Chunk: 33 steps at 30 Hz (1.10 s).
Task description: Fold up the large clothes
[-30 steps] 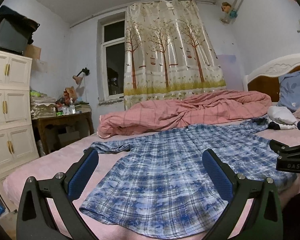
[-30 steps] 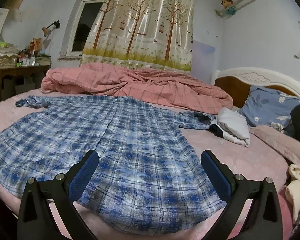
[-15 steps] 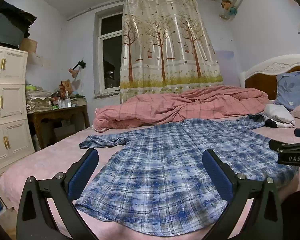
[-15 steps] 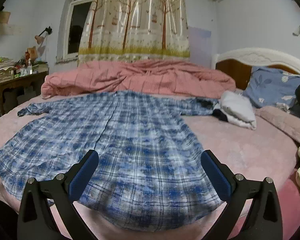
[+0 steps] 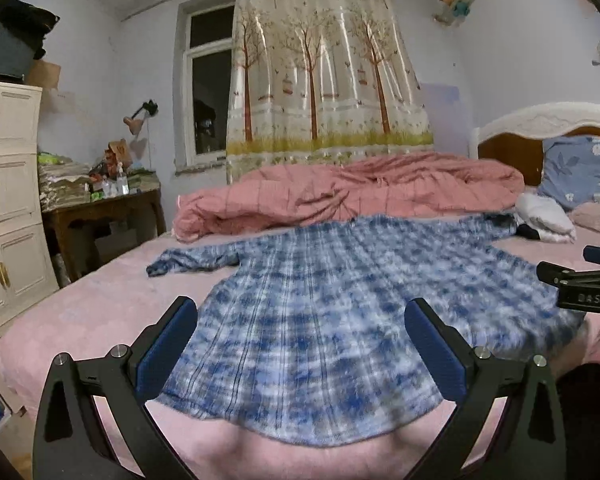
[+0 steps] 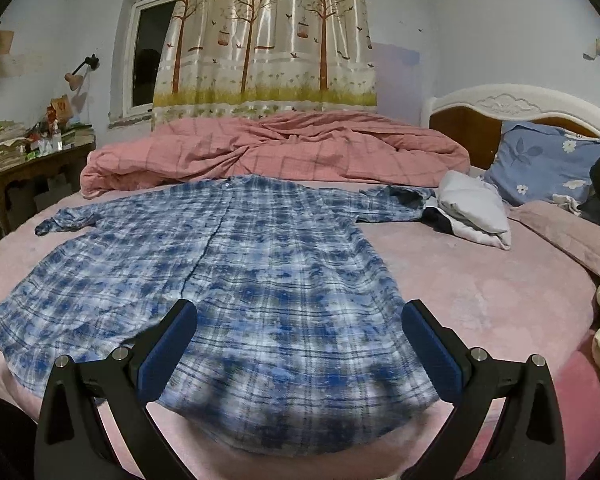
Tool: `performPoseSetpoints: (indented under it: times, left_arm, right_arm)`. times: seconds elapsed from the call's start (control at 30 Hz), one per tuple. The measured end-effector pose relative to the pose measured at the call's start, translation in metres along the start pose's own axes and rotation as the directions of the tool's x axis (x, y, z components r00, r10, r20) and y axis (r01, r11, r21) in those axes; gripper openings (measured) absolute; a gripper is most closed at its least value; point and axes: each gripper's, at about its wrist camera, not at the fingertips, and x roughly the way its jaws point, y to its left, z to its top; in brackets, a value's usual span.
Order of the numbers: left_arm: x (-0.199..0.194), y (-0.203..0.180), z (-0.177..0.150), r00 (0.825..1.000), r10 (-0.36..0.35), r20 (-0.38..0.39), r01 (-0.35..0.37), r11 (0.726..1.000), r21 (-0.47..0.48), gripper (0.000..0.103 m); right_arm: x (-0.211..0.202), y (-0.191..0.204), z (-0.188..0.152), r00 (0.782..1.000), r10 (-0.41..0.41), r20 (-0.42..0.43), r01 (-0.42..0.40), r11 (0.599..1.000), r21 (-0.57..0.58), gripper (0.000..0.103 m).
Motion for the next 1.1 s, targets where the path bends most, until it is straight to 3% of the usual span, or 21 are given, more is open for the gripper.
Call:
performPoseSetpoints:
  times: [0.13,0.3,0.33,0.37,0.4,0.43,0.47,0.53,0.57,0.63,0.67,0.77,0.83,0.9,0.97,1.0,1.03,1.1]
  left_arm:
    - [0.012,-0.005,-0.008,0.989,-0.006,-0.145,0.022,0.994,0.108,0.103]
    - [0.030,-0.013,-0.017,0.961,-0.028,-0.275,0.088,0.974,0.210,0.103]
    - [0.039,-0.019,-0.021,0.940,-0.070,-0.334,0.155,0.960,0.234,0.103]
    - [0.048,-0.025,-0.025,0.899,-0.143,-0.414,0.260,0.934,0.244,0.103]
    - [0.059,-0.029,-0.030,0.845,-0.202,-0.495,0.359,0.901,0.244,0.103]
    - [0.071,-0.032,-0.036,0.798,-0.204,-0.568,0.402,0.881,0.249,0.103]
    - [0.081,-0.035,-0.042,0.772,-0.156,-0.617,0.396,0.876,0.274,0.103]
    - [0.094,-0.040,-0.051,0.755,-0.079,-0.651,0.395,0.847,0.356,0.101]
    - [0.097,-0.042,-0.051,0.746,-0.079,-0.662,0.411,0.836,0.363,0.101]
    - [0.099,-0.041,-0.048,0.729,-0.096,-0.678,0.422,0.843,0.335,0.101]
    - [0.097,-0.040,-0.045,0.734,-0.101,-0.672,0.421,0.844,0.333,0.101]
    - [0.091,-0.029,-0.037,0.795,-0.088,-0.600,0.363,0.862,0.354,0.100]
    - [0.092,-0.022,-0.031,0.803,-0.089,-0.589,0.339,0.881,0.330,0.093]
    - [0.099,-0.015,-0.029,0.797,-0.081,-0.598,0.325,0.892,0.313,0.086]
    - [0.109,-0.008,-0.029,0.778,-0.090,-0.621,0.333,0.898,0.287,0.077]
    - [0.114,-0.004,-0.027,0.774,-0.096,-0.626,0.333,0.902,0.273,0.066]
    - [0.116,-0.001,-0.024,0.775,-0.098,-0.624,0.327,0.907,0.264,0.042]
    - [0.122,0.006,-0.019,0.793,-0.100,-0.601,0.300,0.922,0.243,0.005]
  right_arm:
    - [-0.007,-0.003,-0.011,0.996,0.065,-0.063,-0.069,0.995,-0.065,0.103]
    - [0.007,0.000,-0.017,0.982,0.054,-0.179,-0.098,0.964,-0.247,0.103]
    - [0.013,0.001,-0.019,0.975,0.055,-0.215,-0.114,0.954,-0.276,0.103]
    - [0.018,0.002,-0.022,0.971,0.037,-0.236,-0.109,0.948,-0.300,0.103]
    - [0.025,0.003,-0.026,0.958,0.027,-0.284,-0.126,0.934,-0.334,0.103]
    - [0.026,0.003,-0.030,0.954,0.027,-0.299,-0.136,0.926,-0.352,0.103]
    - [0.027,0.004,-0.033,0.949,0.024,-0.313,-0.149,0.913,-0.381,0.103]
    - [0.029,0.006,-0.041,0.946,0.001,-0.323,-0.151,0.885,-0.439,0.103]
    - [0.030,0.008,-0.045,0.946,-0.013,-0.323,-0.149,0.869,-0.472,0.103]
    - [0.032,0.011,-0.052,0.944,-0.016,-0.330,-0.162,0.848,-0.505,0.103]
    - [0.034,0.012,-0.056,0.942,-0.019,-0.335,-0.166,0.841,-0.516,0.103]
    - [0.040,0.011,-0.057,0.954,-0.042,-0.297,-0.120,0.853,-0.508,0.102]
    - [0.045,0.009,-0.052,0.962,-0.061,-0.266,-0.080,0.869,-0.488,0.102]
    - [0.052,0.010,-0.050,0.960,-0.052,-0.276,-0.094,0.866,-0.492,0.097]
    - [0.059,0.013,-0.045,0.957,-0.022,-0.291,-0.127,0.866,-0.484,0.083]
    - [0.061,0.014,-0.041,0.955,-0.007,-0.296,-0.141,0.869,-0.475,0.066]
    - [0.063,0.013,-0.036,0.952,0.007,-0.305,-0.154,0.874,-0.462,0.041]
    - [0.065,0.004,-0.023,0.950,0.020,-0.310,-0.152,0.901,-0.406,0.009]
